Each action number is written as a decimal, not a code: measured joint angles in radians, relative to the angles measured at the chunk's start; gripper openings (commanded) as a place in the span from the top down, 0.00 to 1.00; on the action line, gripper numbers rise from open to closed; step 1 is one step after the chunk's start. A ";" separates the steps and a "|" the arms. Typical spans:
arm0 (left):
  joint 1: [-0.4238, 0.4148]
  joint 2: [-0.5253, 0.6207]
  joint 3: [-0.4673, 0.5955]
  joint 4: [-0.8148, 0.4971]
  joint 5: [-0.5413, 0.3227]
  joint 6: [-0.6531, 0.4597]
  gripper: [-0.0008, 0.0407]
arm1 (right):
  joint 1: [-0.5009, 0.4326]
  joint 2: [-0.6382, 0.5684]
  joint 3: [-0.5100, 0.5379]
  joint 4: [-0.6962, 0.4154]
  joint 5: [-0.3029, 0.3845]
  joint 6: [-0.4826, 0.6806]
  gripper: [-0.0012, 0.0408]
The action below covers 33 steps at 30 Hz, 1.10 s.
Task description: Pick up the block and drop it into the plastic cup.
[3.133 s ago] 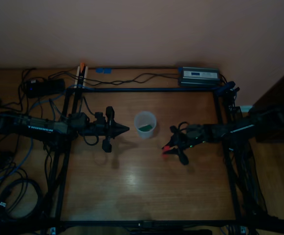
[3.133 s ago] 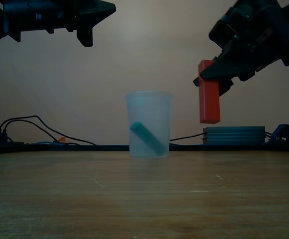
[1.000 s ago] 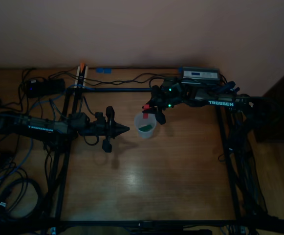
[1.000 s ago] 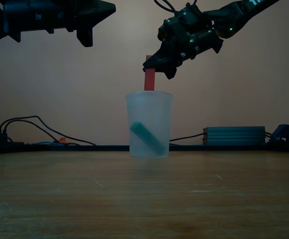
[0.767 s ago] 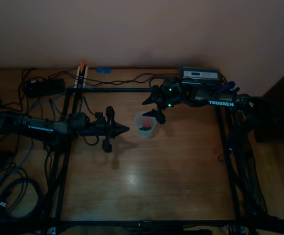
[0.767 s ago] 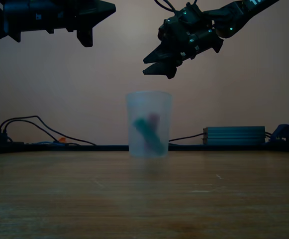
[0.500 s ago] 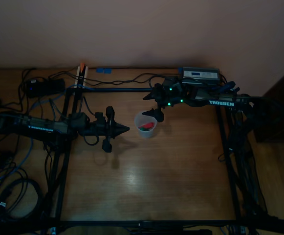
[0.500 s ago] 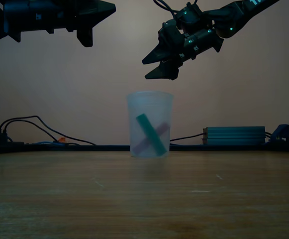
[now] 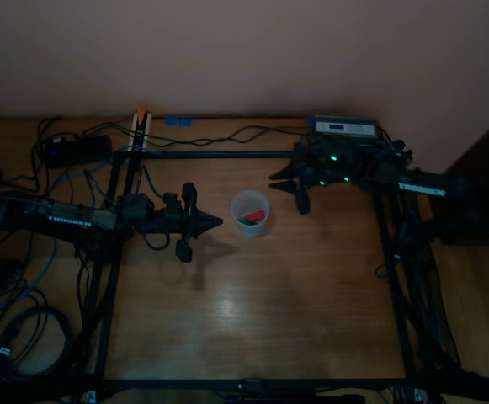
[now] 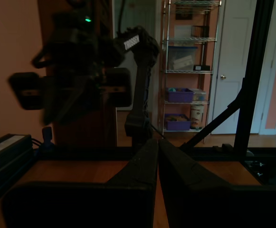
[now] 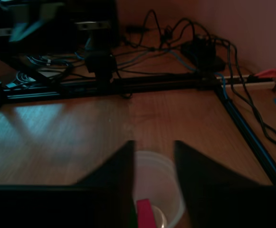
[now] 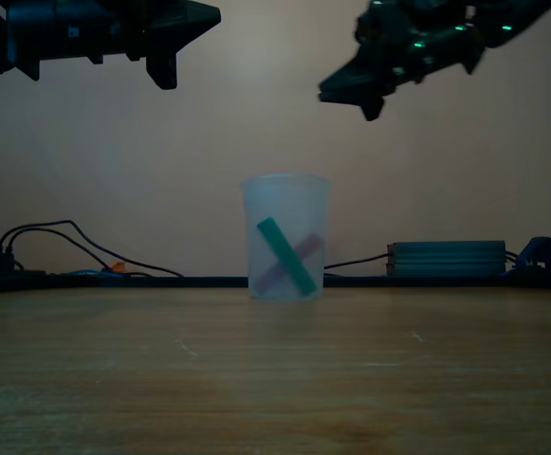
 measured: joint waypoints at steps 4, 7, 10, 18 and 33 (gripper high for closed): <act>0.000 0.000 0.000 0.000 0.000 0.000 0.98 | 0.000 -0.117 -0.137 0.064 -0.002 0.014 0.88; 0.000 0.000 0.000 0.000 0.000 0.000 0.98 | 0.000 -0.183 -0.232 0.116 -0.002 0.050 0.82; 0.000 0.000 0.000 0.000 0.000 0.000 0.98 | 0.000 -0.235 -0.315 0.177 -0.002 0.089 0.77; 0.000 0.000 0.000 0.000 0.000 0.000 0.98 | 0.001 -0.323 -0.485 0.286 -0.002 0.159 0.70; 0.000 0.000 0.000 0.000 0.000 0.000 0.98 | 0.001 -0.357 -0.544 0.332 -0.003 0.178 0.74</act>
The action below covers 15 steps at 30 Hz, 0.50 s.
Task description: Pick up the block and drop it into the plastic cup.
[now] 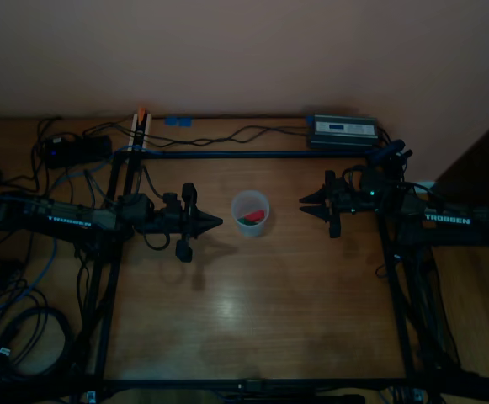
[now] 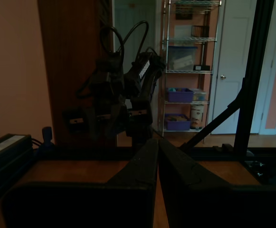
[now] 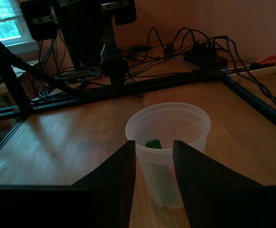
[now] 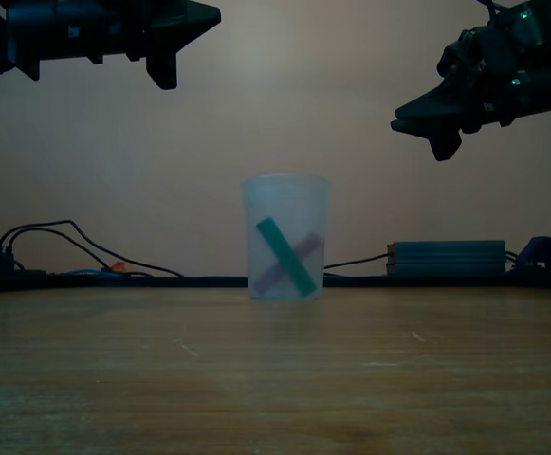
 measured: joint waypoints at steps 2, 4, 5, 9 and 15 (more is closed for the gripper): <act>0.000 0.000 0.000 0.000 0.000 0.000 0.98 | 0.000 0.000 0.000 0.000 0.000 0.000 0.74; 0.000 0.000 0.000 0.000 0.000 0.000 0.98 | 0.000 0.000 0.000 0.000 0.000 0.000 0.74; 0.000 0.000 0.000 0.000 0.000 0.000 0.98 | 0.000 0.000 0.000 0.000 0.000 0.000 0.74; 0.000 0.000 0.000 0.000 0.000 0.000 0.98 | 0.000 0.000 0.000 0.000 0.000 0.000 0.74; 0.000 0.000 0.000 0.000 0.000 0.000 0.98 | 0.000 0.000 0.000 -0.001 0.000 0.000 0.74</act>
